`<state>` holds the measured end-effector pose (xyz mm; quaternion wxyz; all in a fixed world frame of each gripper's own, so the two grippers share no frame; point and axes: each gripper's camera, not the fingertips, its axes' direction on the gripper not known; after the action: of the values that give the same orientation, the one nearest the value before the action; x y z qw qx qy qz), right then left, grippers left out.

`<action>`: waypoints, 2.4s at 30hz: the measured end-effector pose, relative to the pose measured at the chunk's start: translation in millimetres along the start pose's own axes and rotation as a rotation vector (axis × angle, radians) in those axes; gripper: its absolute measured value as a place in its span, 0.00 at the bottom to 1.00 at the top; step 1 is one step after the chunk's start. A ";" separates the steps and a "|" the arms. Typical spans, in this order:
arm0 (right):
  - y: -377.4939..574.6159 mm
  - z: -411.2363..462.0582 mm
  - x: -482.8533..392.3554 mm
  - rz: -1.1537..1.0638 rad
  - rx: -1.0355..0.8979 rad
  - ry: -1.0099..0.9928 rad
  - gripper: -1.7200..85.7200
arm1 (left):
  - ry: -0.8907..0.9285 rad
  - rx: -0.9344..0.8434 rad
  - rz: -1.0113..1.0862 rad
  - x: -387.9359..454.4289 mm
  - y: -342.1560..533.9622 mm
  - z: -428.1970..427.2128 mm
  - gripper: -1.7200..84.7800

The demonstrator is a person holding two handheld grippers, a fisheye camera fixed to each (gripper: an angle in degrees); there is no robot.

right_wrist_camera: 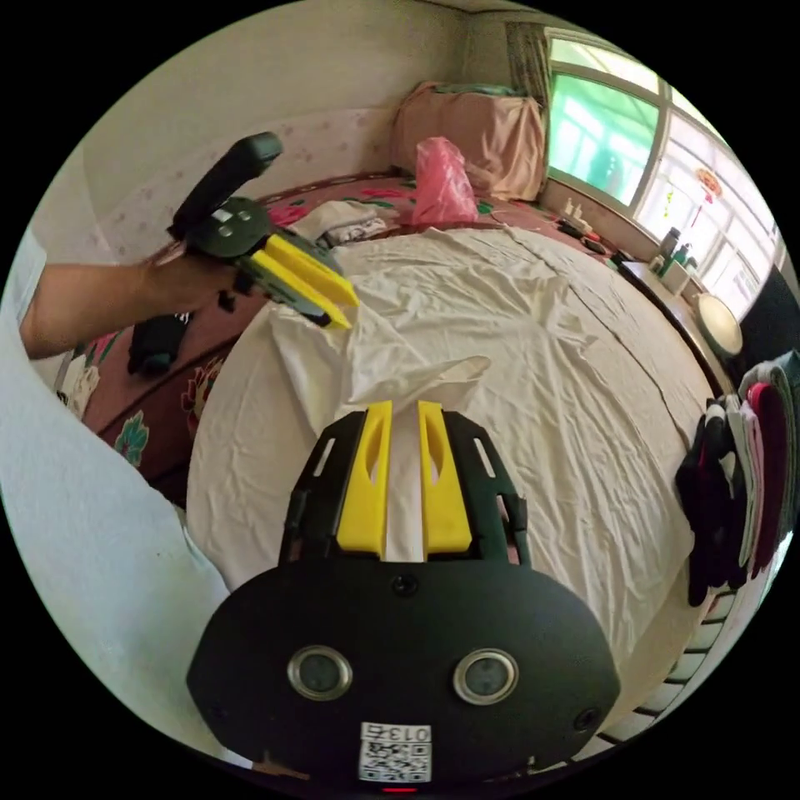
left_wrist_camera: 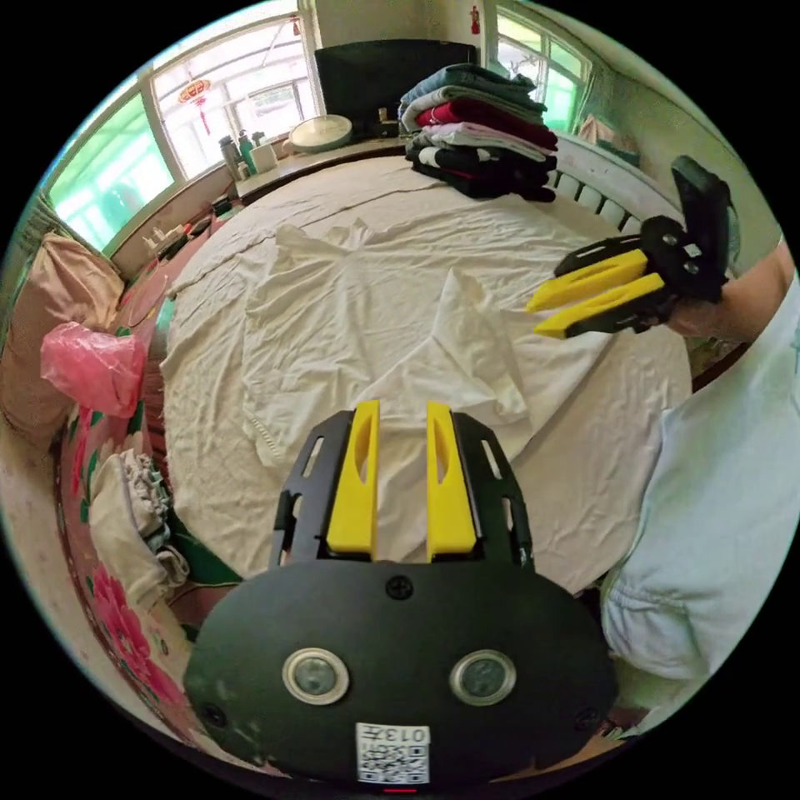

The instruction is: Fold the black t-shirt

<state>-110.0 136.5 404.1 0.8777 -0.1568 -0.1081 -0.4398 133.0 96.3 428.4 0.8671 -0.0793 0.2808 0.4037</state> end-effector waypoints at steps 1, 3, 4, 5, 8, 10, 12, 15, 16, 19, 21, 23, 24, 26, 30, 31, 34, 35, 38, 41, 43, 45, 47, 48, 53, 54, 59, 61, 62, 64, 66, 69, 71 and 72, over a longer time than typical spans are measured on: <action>-3.2 2.8 18.3 0.046 -0.024 -0.018 0.09 | 0.047 0.003 -0.003 2.5 -4.2 2.4 0.16; -5.9 10.1 36.7 0.049 -0.060 0.000 0.09 | 0.143 -0.033 0.027 19.0 -20.8 16.4 0.18; -7.6 16.7 44.1 0.038 -0.084 0.019 0.09 | 0.136 -0.046 0.042 24.0 -24.2 20.4 0.18; -9.0 20.6 46.9 0.028 -0.100 0.011 0.10 | 0.102 -0.088 0.071 32.6 -30.9 29.6 0.18; -18.2 37.7 52.9 -0.032 -0.169 -0.060 0.10 | 0.087 -0.157 0.049 34.8 -44.8 49.0 0.18; -25.3 47.7 53.2 -0.067 -0.207 -0.077 0.10 | 0.092 -0.184 0.004 28.1 -50.3 56.2 0.15; -28.7 50.1 54.8 -0.078 -0.207 -0.096 0.09 | 0.057 -0.219 0.011 22.6 -54.1 57.3 0.05; -27.5 46.7 60.9 -0.070 -0.192 -0.075 0.06 | 0.070 -0.232 0.096 19.4 -54.0 47.8 0.04; -24.9 44.8 65.3 -0.056 -0.179 -0.098 0.06 | 0.068 -0.226 0.108 18.7 -52.6 44.5 0.04; -14.3 41.5 77.1 -0.030 -0.144 -0.150 0.08 | 0.018 -0.196 0.182 15.8 -40.2 34.3 0.05; -7.8 40.2 85.1 -0.017 -0.149 -0.176 0.10 | 0.090 -0.263 0.220 10.3 -32.5 42.9 0.08; -0.5 32.5 91.9 -0.028 -0.156 -0.179 0.10 | 0.178 -0.297 0.211 3.4 -26.5 44.5 0.11; 4.7 23.9 97.4 -0.020 -0.149 -0.181 0.10 | 0.230 -0.288 0.200 -2.2 -21.2 40.1 0.12; 11.5 9.3 105.1 0.012 -0.137 -0.153 0.10 | 0.279 -0.239 0.168 -12.5 -12.9 27.8 0.12; 8.7 -20.7 102.6 0.038 -0.044 -0.139 0.09 | 0.209 -0.061 -0.019 -58.8 -9.8 -1.7 0.12; 2.7 -20.6 96.0 0.029 -0.044 -0.130 0.09 | 0.195 -0.042 -0.049 -66.3 -12.0 -3.1 0.11; -9.1 -7.8 75.2 -0.043 -0.085 -0.108 0.07 | 0.106 -0.028 -0.091 -89.0 -29.0 6.3 0.10; -10.0 -4.2 72.2 -0.056 -0.098 -0.102 0.07 | 0.081 -0.063 -0.080 -93.6 -36.3 16.0 0.09; -5.8 13.9 70.5 -0.071 -0.184 -0.026 0.04 | 0.006 -0.180 -0.063 -105.2 -41.9 41.2 0.05; 4.0 11.1 90.1 0.010 -0.142 -0.045 0.03 | 0.034 -0.128 -0.108 -125.8 -34.4 40.1 0.03; 8.2 1.0 107.2 0.085 -0.115 -0.036 0.02 | 0.099 -0.102 -0.183 -140.4 -30.4 38.2 0.02; 12.5 -10.9 119.3 0.135 -0.099 -0.072 0.02 | 0.107 -0.079 -0.203 -146.8 -27.5 31.2 0.02; 18.0 -28.8 126.1 0.166 -0.053 -0.103 0.02 | 0.058 -0.038 -0.195 -146.1 -25.2 16.8 0.02; 20.6 -40.1 125.2 0.166 -0.034 -0.098 0.02 | 0.030 0.015 -0.191 -144.4 -23.0 4.7 0.02; 20.1 -56.1 96.4 0.058 -0.012 -0.064 0.02 | 0.027 0.000 -0.071 -129.9 -33.1 2.3 0.02; 18.7 -50.1 92.8 0.043 -0.051 -0.042 0.02 | 0.025 -0.056 -0.043 -128.0 -37.2 12.4 0.02; 24.4 -35.9 110.5 0.076 -0.148 -0.029 0.02 | 0.028 -0.092 -0.125 -149.8 -35.1 28.4 0.02; 25.4 -56.5 122.5 0.120 -0.110 -0.043 0.02 | 0.050 -0.087 -0.184 -159.7 -33.8 24.5 0.02; 26.4 -64.7 123.4 0.121 -0.077 -0.038 0.02 | 0.040 -0.062 -0.177 -160.2 -34.0 17.6 0.02; 29.5 -87.2 119.1 0.079 -0.029 -0.040 0.02 | 0.020 -0.025 -0.131 -154.5 -36.6 7.6 0.02; 32.1 -92.4 109.7 0.029 -0.019 -0.038 0.02 | -0.047 -0.041 -0.026 -140.3 -43.8 7.5 0.02; 36.2 -75.9 101.2 -0.016 -0.092 -0.024 0.02 | -0.118 -0.154 0.001 -141.1 -50.1 29.9 0.02; 40.0 -62.7 108.9 0.005 -0.160 -0.032 0.02 | -0.091 -0.094 -0.059 -154.4 -49.3 28.4 0.02; 41.4 -69.2 118.8 0.049 -0.101 -0.037 0.02 | -0.042 -0.076 -0.105 -166.3 -49.8 27.0 0.02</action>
<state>-3.0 46.6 371.4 0.8769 -0.2117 -0.0980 -0.4203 95.6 -35.9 538.0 0.8890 -0.1183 0.2425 0.3699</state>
